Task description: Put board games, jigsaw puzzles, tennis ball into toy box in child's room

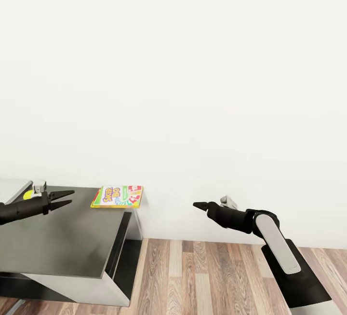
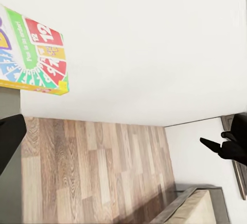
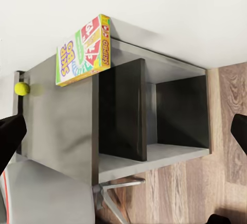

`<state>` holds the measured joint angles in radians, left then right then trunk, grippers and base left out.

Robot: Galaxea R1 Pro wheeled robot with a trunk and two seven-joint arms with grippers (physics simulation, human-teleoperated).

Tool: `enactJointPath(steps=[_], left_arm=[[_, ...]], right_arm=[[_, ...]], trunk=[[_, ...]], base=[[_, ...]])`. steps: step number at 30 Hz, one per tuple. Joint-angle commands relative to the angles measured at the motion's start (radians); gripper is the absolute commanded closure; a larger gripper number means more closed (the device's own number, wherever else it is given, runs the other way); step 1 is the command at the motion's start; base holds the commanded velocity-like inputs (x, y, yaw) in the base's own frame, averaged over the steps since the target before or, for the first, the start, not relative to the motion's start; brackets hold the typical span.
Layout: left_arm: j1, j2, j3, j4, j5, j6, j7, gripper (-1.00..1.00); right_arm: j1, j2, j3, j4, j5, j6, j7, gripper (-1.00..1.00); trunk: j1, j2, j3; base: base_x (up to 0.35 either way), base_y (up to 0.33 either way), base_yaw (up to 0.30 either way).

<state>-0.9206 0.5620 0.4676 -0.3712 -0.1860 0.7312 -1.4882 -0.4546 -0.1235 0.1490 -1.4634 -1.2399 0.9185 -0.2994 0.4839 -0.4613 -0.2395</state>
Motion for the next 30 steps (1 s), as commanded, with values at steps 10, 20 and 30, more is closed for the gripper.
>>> enactJointPath(steps=[10,20,30], left_arm=[[-0.001,-0.001,0.006,0.0,-0.011,0.01,-0.007,-1.0],[-0.001,-0.001,0.006,0.0,-0.01,0.009,-0.007,-1.0],[-0.001,-0.002,0.006,0.001,-0.009,0.008,-0.007,-1.0]], right_arm=[[-0.001,-0.001,0.0,-0.004,-0.015,0.0,-0.012,-1.0],[-0.001,-0.001,-0.003,-0.008,-0.018,0.0,-0.012,-1.0],[-0.001,0.005,-0.002,-0.013,-0.018,0.0,-0.012,-1.0]], trunk=[[0.001,-0.002,0.015],[0.001,-0.002,0.029],[0.001,-0.002,0.036]], base=[[0.0,0.0,0.0],[0.0,0.0,0.0],[0.0,0.0,0.0]])
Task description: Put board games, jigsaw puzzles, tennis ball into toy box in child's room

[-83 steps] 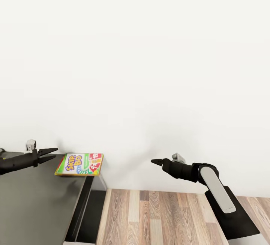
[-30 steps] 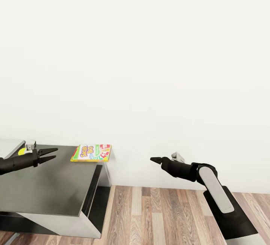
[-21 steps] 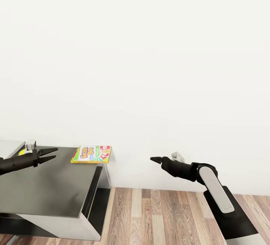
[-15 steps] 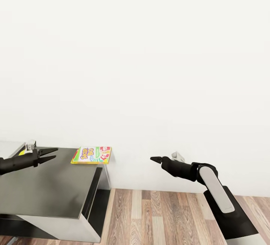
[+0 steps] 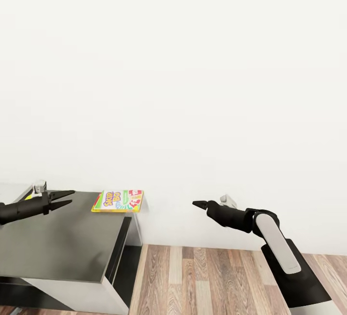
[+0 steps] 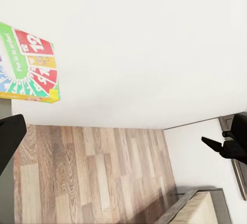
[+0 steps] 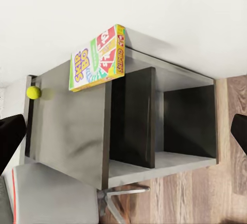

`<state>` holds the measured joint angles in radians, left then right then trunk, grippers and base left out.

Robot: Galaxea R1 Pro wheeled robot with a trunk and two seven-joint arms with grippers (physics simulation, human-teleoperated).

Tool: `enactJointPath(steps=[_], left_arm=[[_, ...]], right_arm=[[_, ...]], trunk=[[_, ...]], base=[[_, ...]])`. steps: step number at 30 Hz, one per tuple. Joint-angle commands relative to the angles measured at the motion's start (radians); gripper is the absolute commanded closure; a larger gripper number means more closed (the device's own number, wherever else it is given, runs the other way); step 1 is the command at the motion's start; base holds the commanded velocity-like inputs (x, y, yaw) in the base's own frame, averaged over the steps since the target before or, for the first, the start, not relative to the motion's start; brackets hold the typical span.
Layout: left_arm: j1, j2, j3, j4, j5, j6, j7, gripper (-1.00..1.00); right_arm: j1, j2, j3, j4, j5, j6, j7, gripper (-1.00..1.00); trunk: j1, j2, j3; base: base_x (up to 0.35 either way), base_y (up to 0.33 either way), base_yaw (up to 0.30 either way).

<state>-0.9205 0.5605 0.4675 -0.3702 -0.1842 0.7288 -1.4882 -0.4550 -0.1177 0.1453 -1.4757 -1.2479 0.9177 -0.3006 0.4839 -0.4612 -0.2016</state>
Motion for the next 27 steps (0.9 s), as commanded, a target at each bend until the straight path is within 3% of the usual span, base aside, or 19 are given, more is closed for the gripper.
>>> enactJointPath(steps=[1,27], left_arm=[[-0.001,-0.001,0.006,0.0,-0.011,0.011,-0.007,-1.0],[-0.001,-0.001,0.006,0.0,-0.011,0.009,-0.007,-1.0]], right_arm=[[-0.001,0.001,0.001,-0.001,-0.01,0.0,-0.01,-1.0],[-0.002,0.003,0.003,0.0,-0.002,-0.07,0.033,-1.0]], trunk=[[0.001,-0.002,0.0],[0.001,-0.002,0.042]], base=[[0.0,0.0,0.0],[-0.045,0.0,0.0]])
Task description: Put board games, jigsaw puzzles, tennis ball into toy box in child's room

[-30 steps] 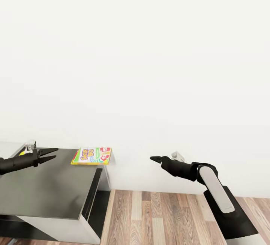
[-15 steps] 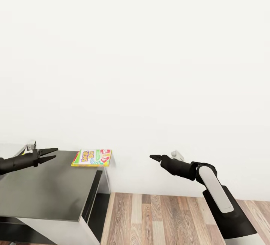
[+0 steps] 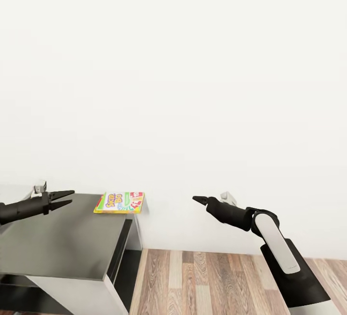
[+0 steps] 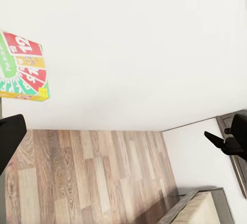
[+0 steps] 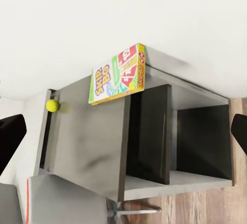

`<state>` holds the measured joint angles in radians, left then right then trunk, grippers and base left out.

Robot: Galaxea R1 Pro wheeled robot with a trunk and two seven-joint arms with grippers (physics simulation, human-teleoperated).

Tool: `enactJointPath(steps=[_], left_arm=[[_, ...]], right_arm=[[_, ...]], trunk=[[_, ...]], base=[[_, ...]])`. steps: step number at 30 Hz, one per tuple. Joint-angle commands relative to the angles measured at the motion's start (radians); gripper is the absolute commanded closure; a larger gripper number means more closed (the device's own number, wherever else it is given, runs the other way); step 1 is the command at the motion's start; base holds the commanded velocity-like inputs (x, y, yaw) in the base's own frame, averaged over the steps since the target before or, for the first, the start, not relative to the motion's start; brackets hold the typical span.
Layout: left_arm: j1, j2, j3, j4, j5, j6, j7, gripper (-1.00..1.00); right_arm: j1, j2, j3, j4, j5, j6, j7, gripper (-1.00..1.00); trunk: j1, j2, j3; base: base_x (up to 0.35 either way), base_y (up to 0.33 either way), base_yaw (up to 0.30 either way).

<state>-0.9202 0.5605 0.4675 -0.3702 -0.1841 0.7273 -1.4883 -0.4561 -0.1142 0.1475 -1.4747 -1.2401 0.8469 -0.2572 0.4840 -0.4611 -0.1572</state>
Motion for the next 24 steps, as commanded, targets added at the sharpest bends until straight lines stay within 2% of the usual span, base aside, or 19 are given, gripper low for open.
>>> enactJointPath(steps=[1,15,24], left_arm=[[-0.001,0.0,0.007,0.0,-0.011,0.011,-0.007,-1.0],[-0.001,-0.001,0.007,0.0,-0.011,0.011,-0.007,-1.0],[-0.002,-0.001,0.007,0.0,-0.011,0.009,-0.007,-1.0]], right_arm=[[-0.001,-0.001,0.001,-0.001,-0.01,0.0,-0.01,-1.0],[-0.001,0.001,0.001,0.002,-0.01,0.0,-0.01,-1.0],[-0.001,0.001,0.001,0.006,-0.01,0.0,-0.01,-1.0]], trunk=[[0.001,-0.002,0.0],[0.001,-0.002,0.023],[0.001,-0.002,0.038]], base=[[-0.018,0.0,0.0],[-0.003,0.0,0.0],[0.085,0.101,0.002]])
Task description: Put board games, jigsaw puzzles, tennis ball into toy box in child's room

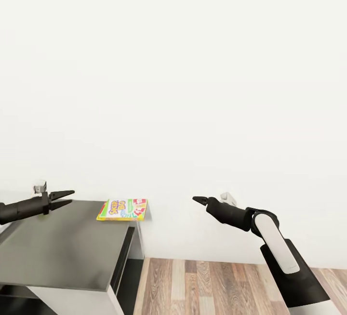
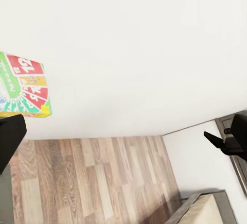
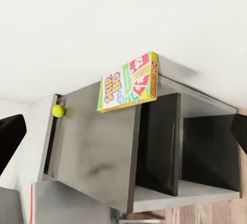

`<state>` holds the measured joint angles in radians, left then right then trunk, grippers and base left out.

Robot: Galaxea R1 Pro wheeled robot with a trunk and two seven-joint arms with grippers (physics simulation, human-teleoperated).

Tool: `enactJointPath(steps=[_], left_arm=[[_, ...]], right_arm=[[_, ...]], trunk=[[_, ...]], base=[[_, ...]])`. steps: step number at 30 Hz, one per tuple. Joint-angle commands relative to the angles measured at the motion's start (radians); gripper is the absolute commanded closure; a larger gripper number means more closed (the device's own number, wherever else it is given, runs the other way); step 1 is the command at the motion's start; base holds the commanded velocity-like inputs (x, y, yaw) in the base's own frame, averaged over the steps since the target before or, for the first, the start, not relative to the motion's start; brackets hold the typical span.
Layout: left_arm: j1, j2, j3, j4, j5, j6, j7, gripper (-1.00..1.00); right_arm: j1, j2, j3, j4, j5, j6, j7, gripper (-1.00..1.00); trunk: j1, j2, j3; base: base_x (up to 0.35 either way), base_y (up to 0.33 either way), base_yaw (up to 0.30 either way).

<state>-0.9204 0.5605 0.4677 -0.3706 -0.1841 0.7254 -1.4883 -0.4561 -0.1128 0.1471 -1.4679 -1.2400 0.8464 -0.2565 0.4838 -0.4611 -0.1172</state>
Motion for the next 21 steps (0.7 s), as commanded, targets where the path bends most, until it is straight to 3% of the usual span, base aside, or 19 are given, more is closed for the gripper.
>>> enactJointPath(steps=[1,13,21], left_arm=[[-0.001,-0.001,0.007,0.0,-0.011,0.01,-0.007,-1.0],[-0.001,-0.001,0.007,0.001,-0.012,0.009,-0.007,-1.0],[-0.001,-0.004,0.007,0.0,-0.011,0.008,-0.007,-1.0]], right_arm=[[-0.001,-0.001,0.001,-0.001,-0.01,0.0,-0.01,-1.0],[-0.001,-0.001,0.001,0.002,-0.009,-0.001,-0.01,-1.0],[-0.001,0.0,0.003,0.004,-0.006,-0.002,-0.011,-1.0]], trunk=[[0.001,-0.002,0.0],[0.001,-0.002,0.019],[0.001,-0.002,0.023]], base=[[0.026,0.03,0.037],[0.006,0.132,0.071],[0.0,0.031,0.032]])
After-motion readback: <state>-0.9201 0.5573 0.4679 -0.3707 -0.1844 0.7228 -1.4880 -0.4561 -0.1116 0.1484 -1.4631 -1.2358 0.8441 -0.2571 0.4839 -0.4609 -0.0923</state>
